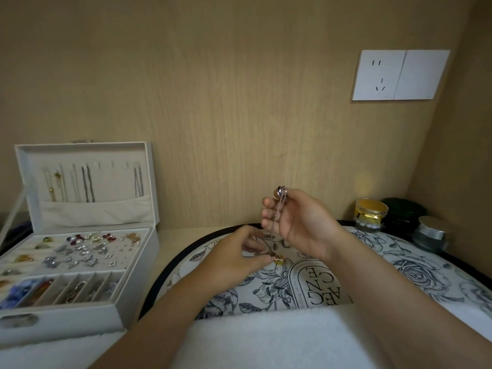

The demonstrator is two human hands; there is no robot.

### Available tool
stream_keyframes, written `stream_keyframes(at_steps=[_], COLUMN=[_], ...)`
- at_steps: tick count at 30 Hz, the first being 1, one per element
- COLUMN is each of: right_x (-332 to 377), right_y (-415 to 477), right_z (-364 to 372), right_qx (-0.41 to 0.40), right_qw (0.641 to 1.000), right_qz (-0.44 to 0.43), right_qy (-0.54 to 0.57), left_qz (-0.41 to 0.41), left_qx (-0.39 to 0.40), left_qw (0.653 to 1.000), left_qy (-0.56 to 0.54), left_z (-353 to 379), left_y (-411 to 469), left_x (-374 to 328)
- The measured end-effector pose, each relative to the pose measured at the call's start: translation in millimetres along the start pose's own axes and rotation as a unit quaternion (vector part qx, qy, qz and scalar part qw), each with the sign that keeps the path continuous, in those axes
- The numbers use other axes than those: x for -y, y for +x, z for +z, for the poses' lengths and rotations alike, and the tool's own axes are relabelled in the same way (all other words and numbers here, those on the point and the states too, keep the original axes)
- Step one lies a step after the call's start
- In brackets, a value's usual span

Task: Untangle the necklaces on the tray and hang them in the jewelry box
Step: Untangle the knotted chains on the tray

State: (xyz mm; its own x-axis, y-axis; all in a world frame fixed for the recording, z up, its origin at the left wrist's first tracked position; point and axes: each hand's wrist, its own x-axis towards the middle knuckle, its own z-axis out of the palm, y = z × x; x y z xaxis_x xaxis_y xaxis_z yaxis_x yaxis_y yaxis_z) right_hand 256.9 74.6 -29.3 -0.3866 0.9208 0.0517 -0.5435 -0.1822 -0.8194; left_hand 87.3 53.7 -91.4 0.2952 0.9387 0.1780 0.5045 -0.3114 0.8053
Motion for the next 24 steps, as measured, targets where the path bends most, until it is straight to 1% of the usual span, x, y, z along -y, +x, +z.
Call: stream_keyframes(at_steps=[3, 6, 8, 9, 10, 12, 13, 15, 17, 20, 24], right_x=[7.6, 13.0, 13.7, 13.5, 12.7, 11.6, 11.7, 13.9, 16.6, 15.7, 9.6], right_y=[-0.6, -1.5, -1.8, -1.8, -1.7, -1.2, -1.1, -1.3, -1.4, -0.1, 3.8], right_z=[-3.1, -9.2, -9.9, -8.1, -5.3, 0.2, 1.7, 1.1, -3.6, -9.1, -14.3], right_qx=[-0.003, -0.014, -0.013, -0.008, -0.002, 0.01, 0.013, 0.011, -0.007, -0.057, -0.12], right_qw=[1.0, 0.999, 0.999, 0.999, 0.998, 0.998, 0.997, 0.998, 0.998, 0.997, 0.991], right_qz=[-0.018, -0.029, -0.031, -0.032, -0.032, -0.034, -0.036, -0.042, -0.047, -0.053, -0.028], right_qy=[0.019, 0.026, 0.034, 0.041, 0.048, 0.061, 0.062, 0.049, 0.03, -0.009, -0.059], left_qz=[0.024, -0.011, -0.035, -0.033, -0.027, -0.023, -0.021, -0.011, -0.017, -0.047, -0.096], left_qx=[-0.006, -0.009, -0.05, -0.065, -0.059, -0.001, 0.031, 0.059, 0.05, 0.045, 0.037], left_qw=[1.0, 1.0, 0.997, 0.994, 0.991, 0.98, 0.977, 0.982, 0.986, 0.986, 0.992], left_qy=[0.005, 0.004, -0.041, -0.078, -0.121, -0.196, -0.209, -0.18, -0.158, -0.153, -0.075], left_z=[-2.1, -6.1, -7.6, -8.0, -7.6, -3.9, -2.9, -4.3, -11.9, -29.3, -47.2], left_y=[4.5, 4.2, 5.6, 6.8, 9.3, 13.7, 14.6, 13.4, 11.2, 10.8, 10.2], left_x=[0.0, -0.6, -3.1, -7.7, -11.7, -21.5, -26.3, -33.1, -36.3, -32.3, -21.9])
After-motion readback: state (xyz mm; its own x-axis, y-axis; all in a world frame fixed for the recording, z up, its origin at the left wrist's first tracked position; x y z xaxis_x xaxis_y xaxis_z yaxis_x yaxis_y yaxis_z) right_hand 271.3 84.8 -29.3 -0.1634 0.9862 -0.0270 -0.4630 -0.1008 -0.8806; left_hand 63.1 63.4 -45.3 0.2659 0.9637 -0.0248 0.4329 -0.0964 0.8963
